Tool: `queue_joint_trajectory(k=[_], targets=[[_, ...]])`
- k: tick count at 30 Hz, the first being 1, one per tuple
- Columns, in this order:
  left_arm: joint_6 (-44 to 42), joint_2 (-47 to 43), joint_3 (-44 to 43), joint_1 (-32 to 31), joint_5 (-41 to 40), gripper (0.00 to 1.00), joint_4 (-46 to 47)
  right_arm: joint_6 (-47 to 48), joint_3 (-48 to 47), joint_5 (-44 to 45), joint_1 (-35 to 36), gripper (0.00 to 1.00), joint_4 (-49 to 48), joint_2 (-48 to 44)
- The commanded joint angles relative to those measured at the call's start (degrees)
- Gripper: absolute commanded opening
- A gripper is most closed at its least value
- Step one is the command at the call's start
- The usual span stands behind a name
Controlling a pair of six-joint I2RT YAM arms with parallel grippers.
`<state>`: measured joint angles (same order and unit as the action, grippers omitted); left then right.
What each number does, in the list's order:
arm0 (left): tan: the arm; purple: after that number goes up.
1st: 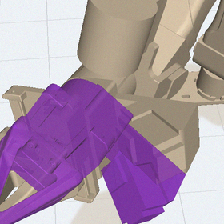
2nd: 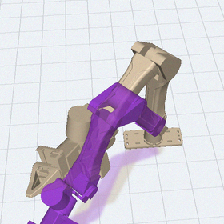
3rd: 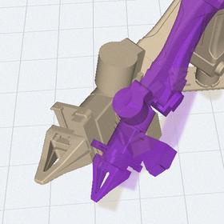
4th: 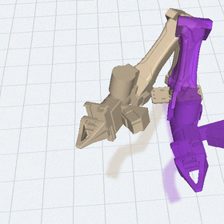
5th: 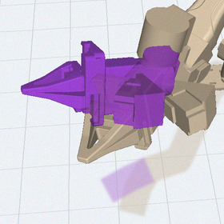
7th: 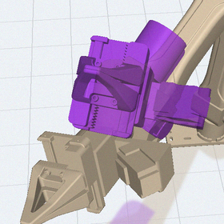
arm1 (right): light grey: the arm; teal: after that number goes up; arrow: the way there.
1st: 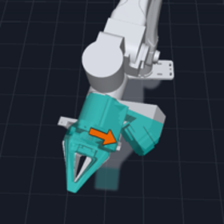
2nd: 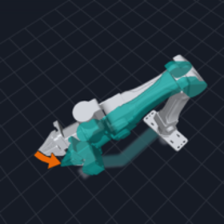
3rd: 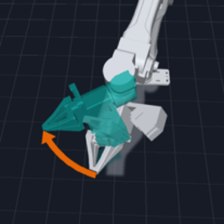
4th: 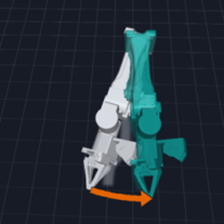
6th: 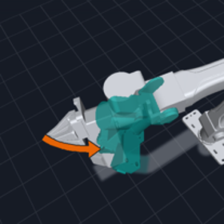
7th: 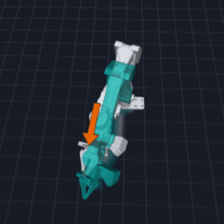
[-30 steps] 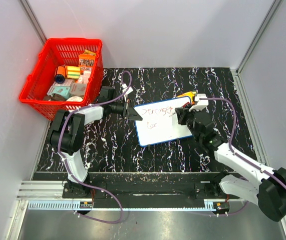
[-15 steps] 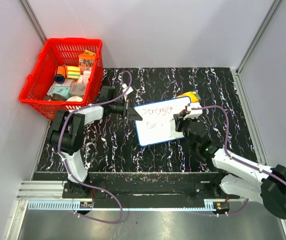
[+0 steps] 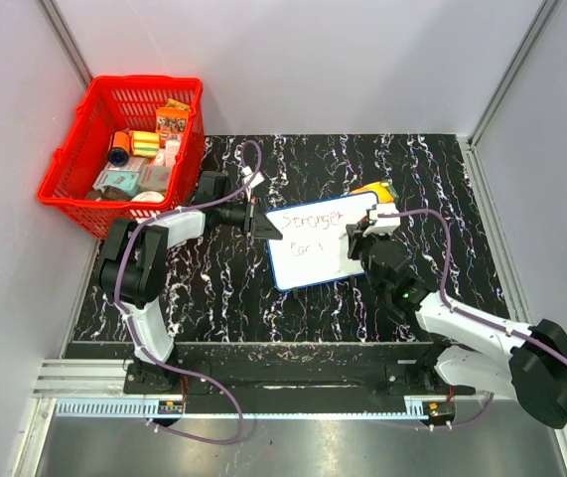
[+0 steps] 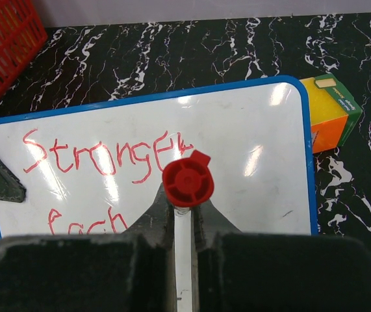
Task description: Write a sentence on the whiteboard
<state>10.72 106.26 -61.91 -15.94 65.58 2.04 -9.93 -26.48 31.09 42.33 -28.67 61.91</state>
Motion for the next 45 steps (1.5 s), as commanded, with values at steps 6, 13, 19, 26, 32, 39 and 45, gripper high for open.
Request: queue_joint_trajectory(k=[6, 13, 19, 26, 32, 39, 45], targets=[[-9.31, 3.17, 0.48, -1.28, -15.31, 0.00, -3.80, -0.35, -1.91, 2.75, 0.30, 0.00, -2.18, 1.63], [-9.40, 3.08, 0.47, -1.37, -15.48, 0.00, -3.98, -0.52, -2.61, 1.96, 0.30, 0.00, -2.27, 3.04], [-9.40, 3.17, 0.47, -1.46, -15.48, 0.00, -3.98, -0.61, -2.79, 0.99, 0.21, 0.00, -2.54, 3.48], [-9.49, 3.08, 0.39, -1.55, -15.57, 0.00, -4.06, -1.05, -3.22, -1.38, 0.30, 0.00, -2.36, 3.92], [-9.49, 3.17, 0.30, -1.55, -15.57, 0.00, -4.15, -1.75, -3.23, -2.70, 0.30, 0.00, -0.69, 4.01], [-9.58, 3.26, 0.30, -1.55, -15.57, 0.00, -4.15, -2.72, -2.97, -3.23, 0.30, 0.00, 1.77, 3.83], [-9.67, 3.43, 0.21, -1.63, -15.57, 0.00, -4.42, -2.81, -2.17, -3.23, 0.21, 0.00, 2.56, 2.60]])
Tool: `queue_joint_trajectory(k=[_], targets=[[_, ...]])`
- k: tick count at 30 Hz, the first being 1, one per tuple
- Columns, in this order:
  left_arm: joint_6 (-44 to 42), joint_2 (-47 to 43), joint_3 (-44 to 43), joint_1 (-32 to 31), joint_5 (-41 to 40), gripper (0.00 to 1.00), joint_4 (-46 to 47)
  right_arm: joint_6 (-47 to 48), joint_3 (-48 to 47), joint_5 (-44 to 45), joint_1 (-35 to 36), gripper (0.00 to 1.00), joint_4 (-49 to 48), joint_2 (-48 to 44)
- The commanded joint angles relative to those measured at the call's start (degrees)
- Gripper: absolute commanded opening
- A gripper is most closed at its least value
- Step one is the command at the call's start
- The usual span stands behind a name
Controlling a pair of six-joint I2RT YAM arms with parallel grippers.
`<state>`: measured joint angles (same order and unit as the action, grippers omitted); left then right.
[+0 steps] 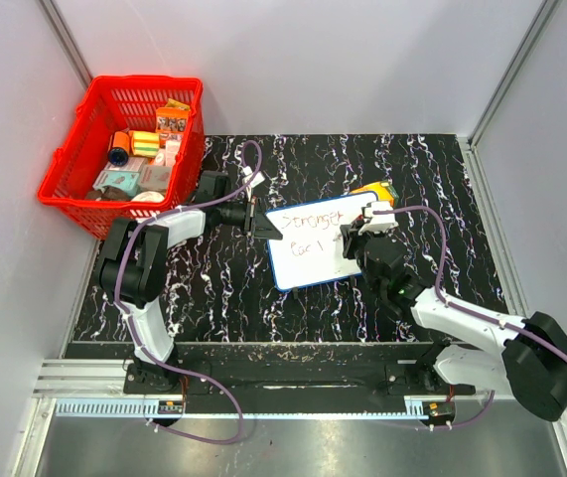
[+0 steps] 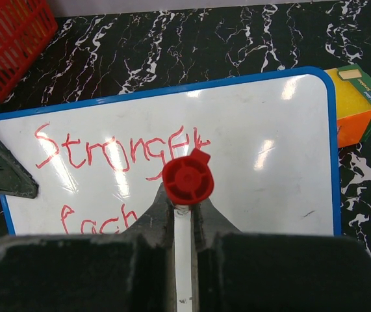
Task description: Write a sentence on the whiteboard
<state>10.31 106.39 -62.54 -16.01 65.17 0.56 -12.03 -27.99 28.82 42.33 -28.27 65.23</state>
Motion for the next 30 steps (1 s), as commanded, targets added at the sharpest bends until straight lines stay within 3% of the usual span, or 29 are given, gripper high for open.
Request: queue_joint_trajectory(k=[1, 30], targets=[[-9.25, 3.21, 0.76, -1.57, -15.24, 0.00, -2.76, -0.80, -0.49, -1.13, 0.21, 0.00, 2.17, -0.89], [-9.51, 3.56, 0.49, -1.83, -15.51, 0.00, -3.20, -0.54, -0.31, 3.00, 0.30, 0.00, 4.89, -1.42]])
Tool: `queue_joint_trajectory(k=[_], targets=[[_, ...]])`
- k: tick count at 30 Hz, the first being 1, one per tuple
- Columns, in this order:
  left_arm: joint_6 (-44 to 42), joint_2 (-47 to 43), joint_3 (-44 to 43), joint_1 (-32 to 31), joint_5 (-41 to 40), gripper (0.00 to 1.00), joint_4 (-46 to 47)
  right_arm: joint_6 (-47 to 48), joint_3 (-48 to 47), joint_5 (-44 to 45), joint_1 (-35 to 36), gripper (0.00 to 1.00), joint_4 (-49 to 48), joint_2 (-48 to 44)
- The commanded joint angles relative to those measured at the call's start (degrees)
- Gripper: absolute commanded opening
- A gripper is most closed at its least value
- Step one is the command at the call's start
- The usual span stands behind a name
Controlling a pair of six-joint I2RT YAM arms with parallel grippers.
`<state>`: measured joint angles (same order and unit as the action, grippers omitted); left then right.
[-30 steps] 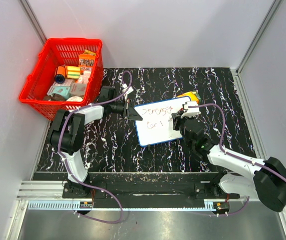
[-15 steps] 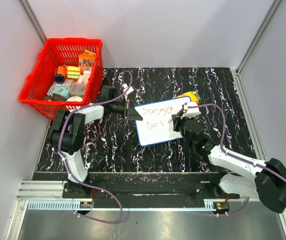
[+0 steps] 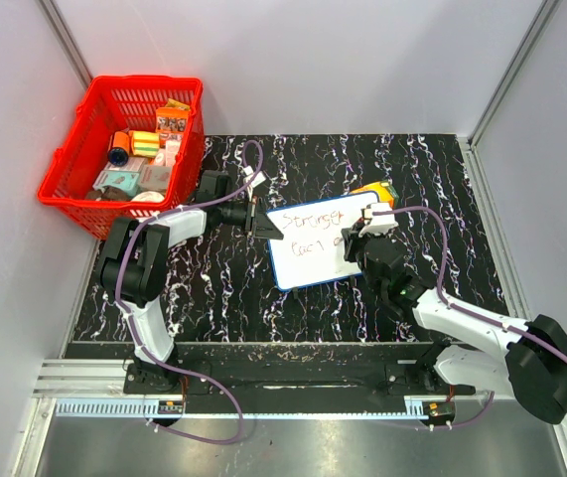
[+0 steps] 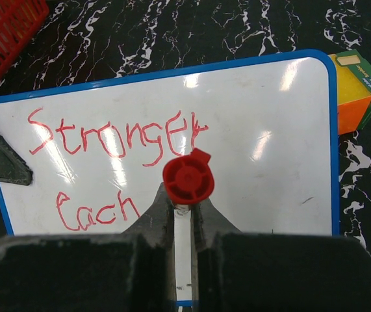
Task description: Write a sentence on the whiteboard
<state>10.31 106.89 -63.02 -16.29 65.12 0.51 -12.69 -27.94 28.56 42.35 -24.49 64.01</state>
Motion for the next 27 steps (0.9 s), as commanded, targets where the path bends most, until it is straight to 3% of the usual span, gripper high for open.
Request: queue_joint_trajectory(k=[1, 27], targets=[[-9.51, 3.06, 1.06, -1.55, -15.46, 0.00, -3.24, 0.12, -0.44, 3.52, 0.19, 0.00, 1.29, -0.20], [-9.69, 2.80, 1.15, -1.55, -15.82, 0.00, -3.59, 2.23, -3.51, 8.79, 0.19, 0.00, -1.70, -2.58]])
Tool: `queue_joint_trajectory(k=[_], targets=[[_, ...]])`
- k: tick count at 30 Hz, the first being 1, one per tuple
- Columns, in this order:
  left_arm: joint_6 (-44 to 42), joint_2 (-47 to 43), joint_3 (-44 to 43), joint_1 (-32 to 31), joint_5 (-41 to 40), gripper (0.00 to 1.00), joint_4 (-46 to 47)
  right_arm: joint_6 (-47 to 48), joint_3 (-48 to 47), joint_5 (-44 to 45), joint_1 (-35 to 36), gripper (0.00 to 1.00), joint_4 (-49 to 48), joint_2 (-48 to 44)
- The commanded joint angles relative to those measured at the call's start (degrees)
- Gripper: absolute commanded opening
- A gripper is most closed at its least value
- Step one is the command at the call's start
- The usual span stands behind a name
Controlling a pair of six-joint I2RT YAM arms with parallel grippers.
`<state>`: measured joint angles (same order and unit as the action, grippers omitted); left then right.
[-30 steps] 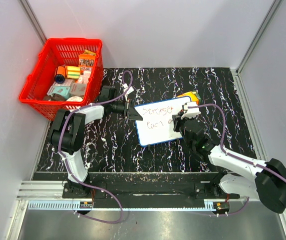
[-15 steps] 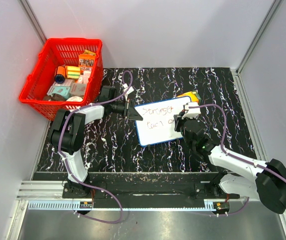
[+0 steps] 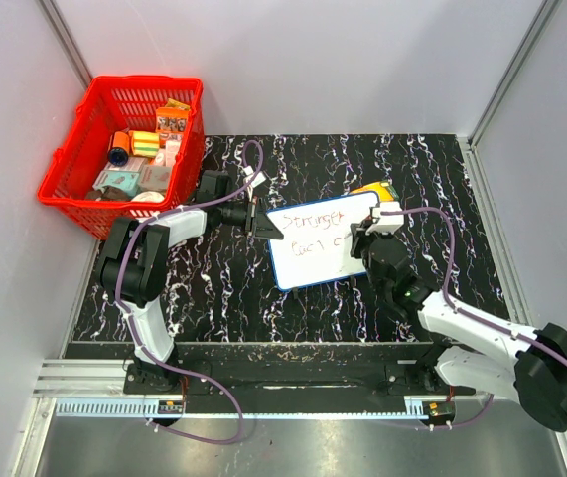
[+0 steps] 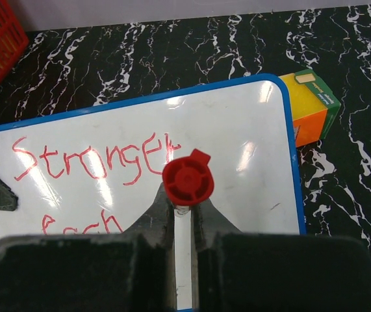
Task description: Write a sentence on the whiteboard
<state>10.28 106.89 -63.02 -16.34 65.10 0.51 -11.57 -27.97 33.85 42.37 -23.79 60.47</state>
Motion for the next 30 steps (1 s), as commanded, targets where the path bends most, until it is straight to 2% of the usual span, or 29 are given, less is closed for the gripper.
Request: queue_joint_trajectory(k=[1, 20, 30], targets=[[-9.67, 2.80, 0.98, -1.50, -15.79, 0.00, -3.59, 1.20, -3.85, 3.86, 0.08, 0.00, -2.57, 1.40], [-9.93, 2.88, 0.80, -1.68, -15.79, 0.00, -4.12, 1.38, -6.58, 2.98, -0.53, 0.00, -4.25, 6.94], [-9.93, 2.88, 0.80, -1.68, -15.88, 0.00, -4.29, -0.82, -6.31, 0.44, -0.80, 0.00, -1.35, 7.12]])
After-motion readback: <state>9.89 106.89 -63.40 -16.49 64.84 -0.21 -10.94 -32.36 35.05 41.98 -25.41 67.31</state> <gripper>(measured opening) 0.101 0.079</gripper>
